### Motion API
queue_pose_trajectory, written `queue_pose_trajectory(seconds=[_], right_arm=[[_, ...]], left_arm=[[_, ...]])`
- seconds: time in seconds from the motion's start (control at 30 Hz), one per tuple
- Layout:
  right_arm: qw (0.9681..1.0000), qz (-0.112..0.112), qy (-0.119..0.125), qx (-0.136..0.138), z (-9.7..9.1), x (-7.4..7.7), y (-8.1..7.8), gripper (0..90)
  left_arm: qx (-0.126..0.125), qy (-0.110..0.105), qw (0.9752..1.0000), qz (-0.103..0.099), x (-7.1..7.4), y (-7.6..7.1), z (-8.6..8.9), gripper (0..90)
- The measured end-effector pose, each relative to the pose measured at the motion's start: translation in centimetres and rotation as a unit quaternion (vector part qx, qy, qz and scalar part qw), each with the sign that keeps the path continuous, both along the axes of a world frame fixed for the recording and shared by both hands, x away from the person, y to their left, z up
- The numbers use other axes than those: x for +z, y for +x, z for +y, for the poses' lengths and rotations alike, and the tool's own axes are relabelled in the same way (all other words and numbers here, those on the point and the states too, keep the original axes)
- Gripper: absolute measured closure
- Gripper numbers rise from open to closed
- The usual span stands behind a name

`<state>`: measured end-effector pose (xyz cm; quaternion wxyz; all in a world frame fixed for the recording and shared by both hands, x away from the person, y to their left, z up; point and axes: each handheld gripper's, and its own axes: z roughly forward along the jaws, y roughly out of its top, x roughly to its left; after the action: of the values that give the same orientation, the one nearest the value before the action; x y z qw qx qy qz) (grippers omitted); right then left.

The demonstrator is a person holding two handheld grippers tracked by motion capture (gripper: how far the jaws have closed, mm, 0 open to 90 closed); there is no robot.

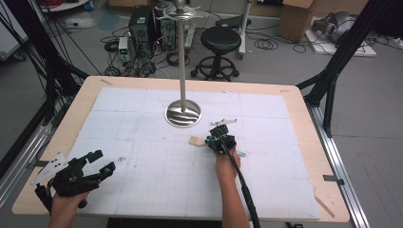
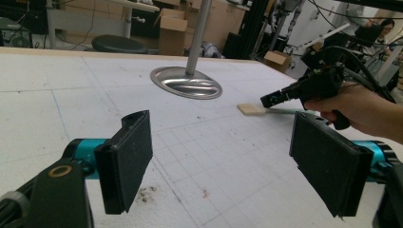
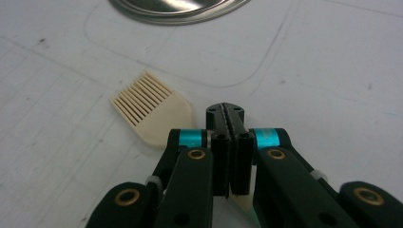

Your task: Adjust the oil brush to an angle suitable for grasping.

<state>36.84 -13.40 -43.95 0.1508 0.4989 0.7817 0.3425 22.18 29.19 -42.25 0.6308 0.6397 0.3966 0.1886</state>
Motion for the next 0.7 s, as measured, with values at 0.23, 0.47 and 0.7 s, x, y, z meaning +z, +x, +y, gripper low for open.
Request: queue_pose_trajectory(seconds=[0.23, 0.47, 0.7], right_arm=[[0.9992, 0.005, 0.011, 0.037, 0.8, -0.1, -2.5, 89.4], [0.9959, 0.019, 0.011, 0.088, 2.1, 0.1, -4.2, 89.3], [0.9904, 0.036, 0.021, 0.132, 3.1, 0.2, -5.9, 89.4]], left_arm=[[0.001, 0.001, 1.0, 0.0, 0.0, 0.0, 0.1, 23.0], [0.004, 0.001, 1.0, 0.002, 0.0, 0.0, 0.1, 23.1], [0.004, 0.003, 1.0, 0.002, 0.0, 0.0, 0.1, 23.1]])
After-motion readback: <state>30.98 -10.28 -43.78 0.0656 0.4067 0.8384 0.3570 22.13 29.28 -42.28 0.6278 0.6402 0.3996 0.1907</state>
